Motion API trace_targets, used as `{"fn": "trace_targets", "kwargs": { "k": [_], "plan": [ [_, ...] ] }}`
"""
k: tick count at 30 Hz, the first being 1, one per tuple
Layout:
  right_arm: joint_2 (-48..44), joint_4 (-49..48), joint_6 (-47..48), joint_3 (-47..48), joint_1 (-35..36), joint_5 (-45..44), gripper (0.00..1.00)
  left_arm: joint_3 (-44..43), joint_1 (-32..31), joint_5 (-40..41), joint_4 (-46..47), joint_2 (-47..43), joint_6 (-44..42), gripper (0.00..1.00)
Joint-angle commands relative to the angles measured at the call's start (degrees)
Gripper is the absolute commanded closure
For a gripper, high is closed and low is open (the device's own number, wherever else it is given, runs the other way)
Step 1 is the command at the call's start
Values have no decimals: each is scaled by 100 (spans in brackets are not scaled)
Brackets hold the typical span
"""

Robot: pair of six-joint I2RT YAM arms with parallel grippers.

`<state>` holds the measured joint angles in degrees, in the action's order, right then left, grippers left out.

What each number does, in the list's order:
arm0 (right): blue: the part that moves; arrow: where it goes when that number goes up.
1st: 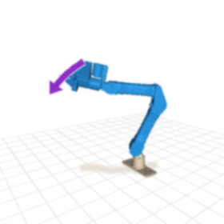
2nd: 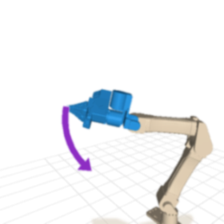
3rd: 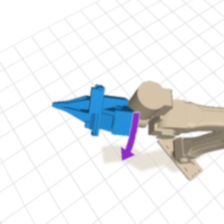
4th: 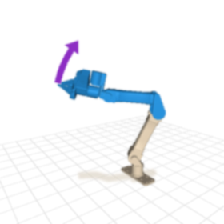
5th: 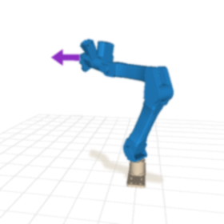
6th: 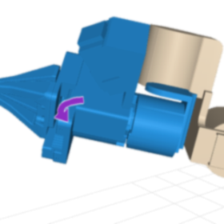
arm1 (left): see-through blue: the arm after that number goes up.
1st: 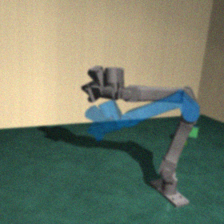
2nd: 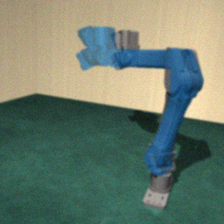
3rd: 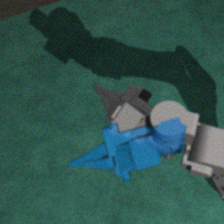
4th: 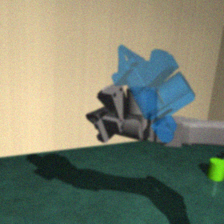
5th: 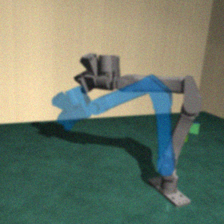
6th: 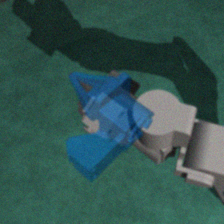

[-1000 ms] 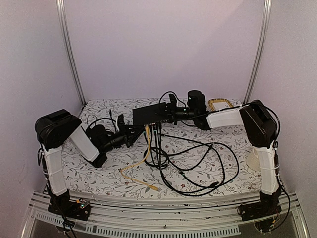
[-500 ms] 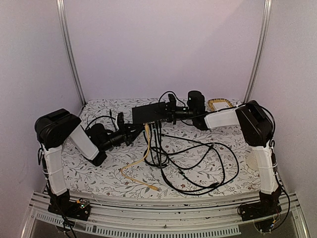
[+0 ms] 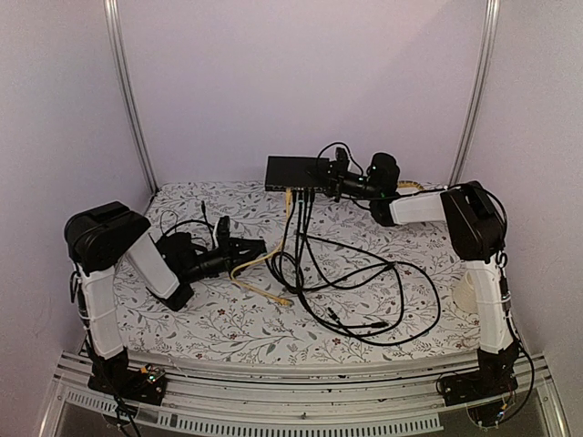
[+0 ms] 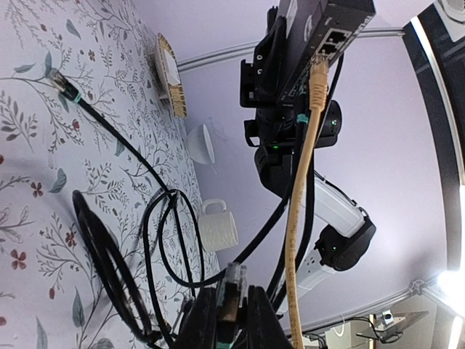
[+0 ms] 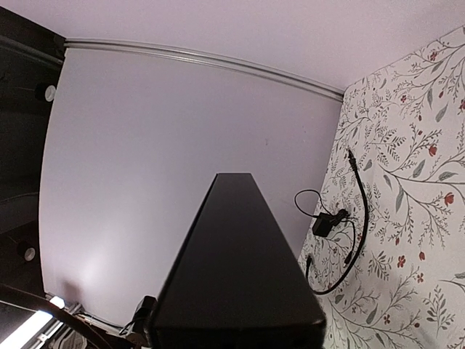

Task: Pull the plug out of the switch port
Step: Place the connector at the corner of the board.

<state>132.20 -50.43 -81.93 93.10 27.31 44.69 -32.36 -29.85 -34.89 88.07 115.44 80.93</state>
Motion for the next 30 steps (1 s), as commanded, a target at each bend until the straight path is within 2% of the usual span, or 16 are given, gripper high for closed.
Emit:
{"fn": "trace_targets", "kwargs": {
  "k": [1,7,15,20,24,30],
  "plan": [
    [-339,-564,-39,-27,-28,-122,98,367,147,380,1457,-403,-220,100],
    [-691,-755,50,-521,-63,107,98,831,473,1031,309,-1362,-839,100],
    [-1156,-1119,105,-1432,-35,420,98,843,921,1333,249,-1798,-847,100],
    [-1388,-1294,58,-1823,-14,519,98,843,1158,1613,-356,-2178,-1065,100],
    [-1599,-1229,204,-2073,-15,559,98,880,1463,1994,-1139,-2774,-1373,100],
    [-1818,-1208,297,-2328,-15,629,98,679,1883,2955,-3011,-3820,-2123,100]
  ]
}}
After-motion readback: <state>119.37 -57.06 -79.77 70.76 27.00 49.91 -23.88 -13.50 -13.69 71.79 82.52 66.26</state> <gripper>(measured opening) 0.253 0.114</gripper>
